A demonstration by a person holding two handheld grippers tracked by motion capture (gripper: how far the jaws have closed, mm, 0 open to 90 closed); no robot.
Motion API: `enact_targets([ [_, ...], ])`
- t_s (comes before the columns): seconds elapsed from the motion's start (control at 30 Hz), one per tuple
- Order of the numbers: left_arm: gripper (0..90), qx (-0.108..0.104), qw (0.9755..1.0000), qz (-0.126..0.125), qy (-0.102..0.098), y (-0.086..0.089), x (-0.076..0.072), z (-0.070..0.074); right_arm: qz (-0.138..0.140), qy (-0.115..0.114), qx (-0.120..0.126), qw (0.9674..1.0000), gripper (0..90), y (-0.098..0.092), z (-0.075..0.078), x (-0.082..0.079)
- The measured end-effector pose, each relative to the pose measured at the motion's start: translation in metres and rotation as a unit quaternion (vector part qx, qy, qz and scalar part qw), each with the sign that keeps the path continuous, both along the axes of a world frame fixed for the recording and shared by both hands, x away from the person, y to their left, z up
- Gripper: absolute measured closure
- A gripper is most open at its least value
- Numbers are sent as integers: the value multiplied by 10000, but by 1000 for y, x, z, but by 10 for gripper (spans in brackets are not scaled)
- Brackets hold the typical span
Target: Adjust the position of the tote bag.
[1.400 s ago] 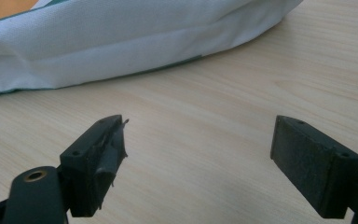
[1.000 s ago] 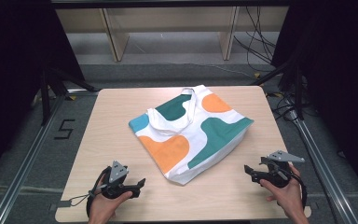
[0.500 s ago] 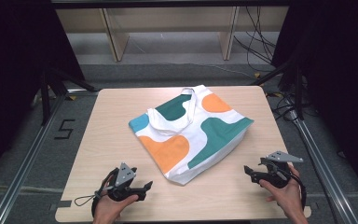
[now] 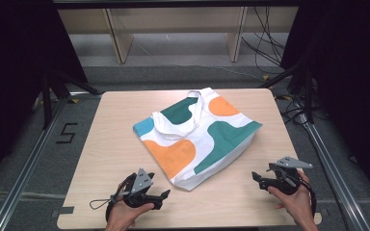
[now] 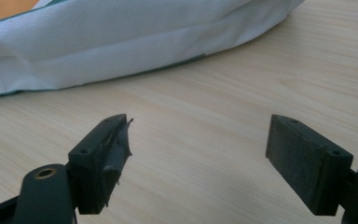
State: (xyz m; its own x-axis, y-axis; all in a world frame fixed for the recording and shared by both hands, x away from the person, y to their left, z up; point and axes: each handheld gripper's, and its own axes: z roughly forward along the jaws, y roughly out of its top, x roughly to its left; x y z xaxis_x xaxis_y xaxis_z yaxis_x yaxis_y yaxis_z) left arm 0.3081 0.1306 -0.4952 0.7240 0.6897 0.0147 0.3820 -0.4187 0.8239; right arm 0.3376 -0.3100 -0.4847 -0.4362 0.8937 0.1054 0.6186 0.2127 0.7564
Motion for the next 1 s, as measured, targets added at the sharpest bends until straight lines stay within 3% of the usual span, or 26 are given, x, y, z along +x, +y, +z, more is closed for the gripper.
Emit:
enact_targets([
  [0.07,163,40,9999,-100,-84,-8,2,-1,96,-127,-55,9999,223,-1,-2,2],
  [0.13,160,23,9998,-143,-102,-13,3,-1,96,-78,-24,9999,223,-1,-2,2],
  [0.17,171,186,9992,-325,-127,-21,7,-3,100,-100,-41,9999,223,-1,-2,2],
  [0.23,199,185,9992,-335,-136,-26,8,-4,123,-102,-82,9998,223,-2,-1,3],
  [0.4,534,386,9962,-725,-273,-47,21,-10,2,76,11,10000,226,2,0,0],
  [0.47,676,469,9956,-771,-253,-51,26,-12,32,84,12,10000,229,1,-1,0],
  [0.5,758,469,9956,-771,-253,-51,26,-12,145,-23,-61,9999,230,-1,-1,2],
  [0.57,823,450,9961,-736,-189,-54,28,-9,30,78,25,10000,230,1,0,0],
  [0.6,841,477,9956,-760,-266,-60,29,-8,148,-103,-71,9998,232,-2,-2,2],
  [0.63,844,443,9953,-829,-251,-63,29,-8,-7,-29,16,10000,233,0,0,-1],
  [0.7,844,481,9948,-867,-250,-66,29,-7,134,-122,-47,9998,233,-5,0,2],
  [0.77,844,363,9946,-948,-219,-75,29,-8,103,-143,-67,9998,233,-6,0,3],
  [0.8,844,433,9932,-1059,-215,-87,30,-7,-113,-105,3,9999,237,-10,2,0],
  [0.83,842,433,9932,-1059,-215,-87,30,-7,-113,-105,3,9999,237,-10,2,0],
  [0.87,842,559,9916,-1154,-199,-101,30,-6,-91,-232,-104,9996,241,-17,4,2],
  [0.93,838,561,9915,-1162,-176,-109,31,-7,-159,-220,39,9996,243,-20,5,1],
  [0.97,838,546,9909,-1217,-182,-126,31,-7,-295,-98,113,9995,244,-20,6,-1],
  [1.0,838,561,9903,-1253,-199,-134,32,-7,-285,-199,116,9993,246,-21,6,-1],
])
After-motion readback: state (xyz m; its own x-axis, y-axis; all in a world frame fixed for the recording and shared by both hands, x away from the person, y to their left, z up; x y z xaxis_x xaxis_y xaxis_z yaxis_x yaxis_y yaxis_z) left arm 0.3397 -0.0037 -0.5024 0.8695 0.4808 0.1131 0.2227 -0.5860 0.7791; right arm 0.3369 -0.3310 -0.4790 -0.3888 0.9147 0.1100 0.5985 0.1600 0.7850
